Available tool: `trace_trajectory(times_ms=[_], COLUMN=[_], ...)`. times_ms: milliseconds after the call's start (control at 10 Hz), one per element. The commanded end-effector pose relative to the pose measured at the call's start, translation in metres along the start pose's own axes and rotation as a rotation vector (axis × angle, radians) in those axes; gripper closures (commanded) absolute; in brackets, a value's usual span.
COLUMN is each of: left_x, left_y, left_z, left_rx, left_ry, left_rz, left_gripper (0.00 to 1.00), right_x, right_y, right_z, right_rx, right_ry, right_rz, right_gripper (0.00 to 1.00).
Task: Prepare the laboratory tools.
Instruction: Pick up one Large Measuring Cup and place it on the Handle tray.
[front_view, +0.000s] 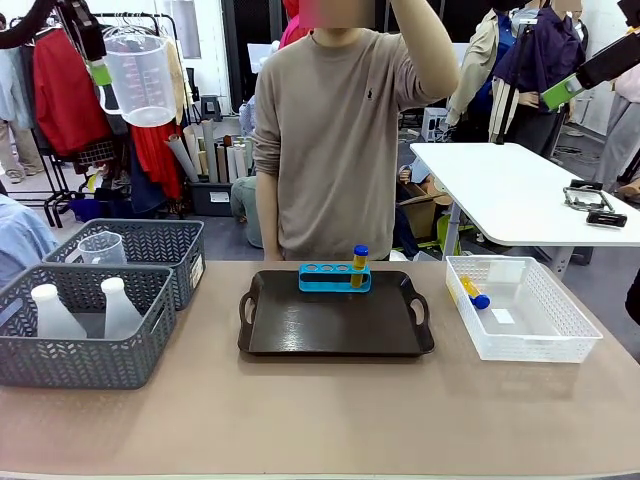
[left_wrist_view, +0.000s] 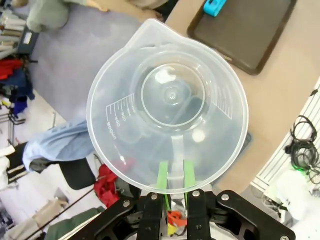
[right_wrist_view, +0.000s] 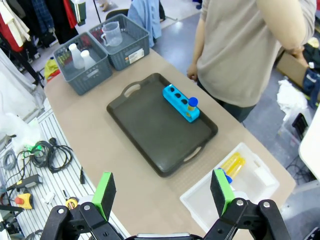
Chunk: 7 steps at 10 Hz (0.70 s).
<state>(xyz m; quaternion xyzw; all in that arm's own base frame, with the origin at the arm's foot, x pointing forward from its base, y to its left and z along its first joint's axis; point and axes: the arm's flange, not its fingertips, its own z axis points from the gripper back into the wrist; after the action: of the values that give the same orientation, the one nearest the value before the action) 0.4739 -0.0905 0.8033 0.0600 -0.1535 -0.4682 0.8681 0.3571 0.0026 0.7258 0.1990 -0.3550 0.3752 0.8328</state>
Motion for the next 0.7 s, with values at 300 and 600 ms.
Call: trace_trajectory(times_ms=[300,600], left_x=[0.02,0.034], left_y=[-0.017,-0.029], left_z=[0.03,0.011], left_rx=[-0.025,-0.031], left_ry=[-0.044,-0.037], left_rz=[-0.183,-0.216], left_gripper=[1.0,1.0], right_x=[0.0,0.0], right_y=[0.001,0.001], right_z=[0.0,0.0], right_rx=[0.013,0.013], right_ry=[-0.011,-0.011], right_rz=[0.006,0.006], right_gripper=[0.0,0.0])
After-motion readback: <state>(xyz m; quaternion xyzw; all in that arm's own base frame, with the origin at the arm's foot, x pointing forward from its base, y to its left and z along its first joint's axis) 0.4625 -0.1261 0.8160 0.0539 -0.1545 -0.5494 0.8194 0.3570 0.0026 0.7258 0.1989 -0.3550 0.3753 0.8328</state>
